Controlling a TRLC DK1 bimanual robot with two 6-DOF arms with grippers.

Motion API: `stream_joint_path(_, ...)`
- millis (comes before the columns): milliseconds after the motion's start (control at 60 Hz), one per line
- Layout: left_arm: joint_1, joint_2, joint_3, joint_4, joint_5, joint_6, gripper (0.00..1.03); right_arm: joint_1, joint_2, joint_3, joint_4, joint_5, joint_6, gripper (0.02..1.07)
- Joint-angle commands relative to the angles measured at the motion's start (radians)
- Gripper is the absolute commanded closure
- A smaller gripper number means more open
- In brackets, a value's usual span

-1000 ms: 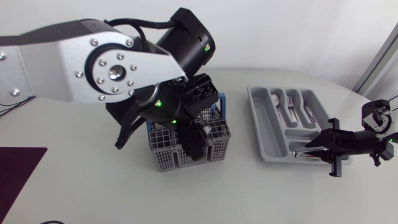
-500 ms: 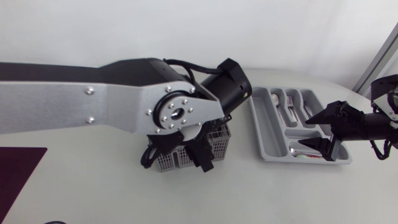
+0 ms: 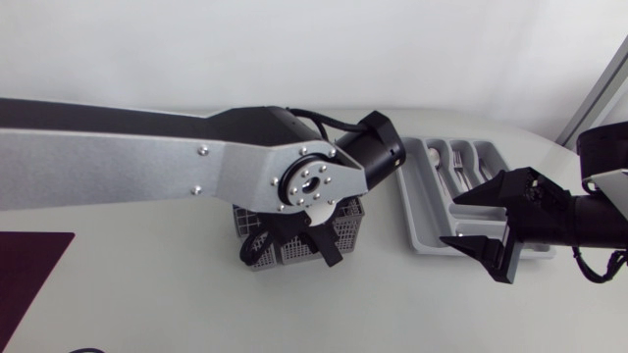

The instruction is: Unload the cutlery basket into the drawer organizer.

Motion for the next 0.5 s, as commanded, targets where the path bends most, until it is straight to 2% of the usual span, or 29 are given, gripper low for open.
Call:
stream_joint_path(0,0.002,0.033,0.019,-0.006,-0.011,-0.034,0.61,0.017,-0.015,-0.025,-0.009,-0.007,0.037,0.13)
stream_joint_path(100,0.003,0.033,0.016,-0.002,-0.011,-0.034,0.8,0.028,-0.029,-0.031,-0.009,-0.007,0.046,0.13)
stream_joint_path(317,0.023,0.019,-0.007,0.06,-0.011,-0.009,0.89,0.049,-0.057,-0.05,-0.005,-0.006,0.068,0.13)
stream_joint_path(483,0.006,-0.041,-0.013,0.064,-0.012,0.017,0.9,0.074,-0.078,-0.054,0.001,-0.006,0.094,0.13)
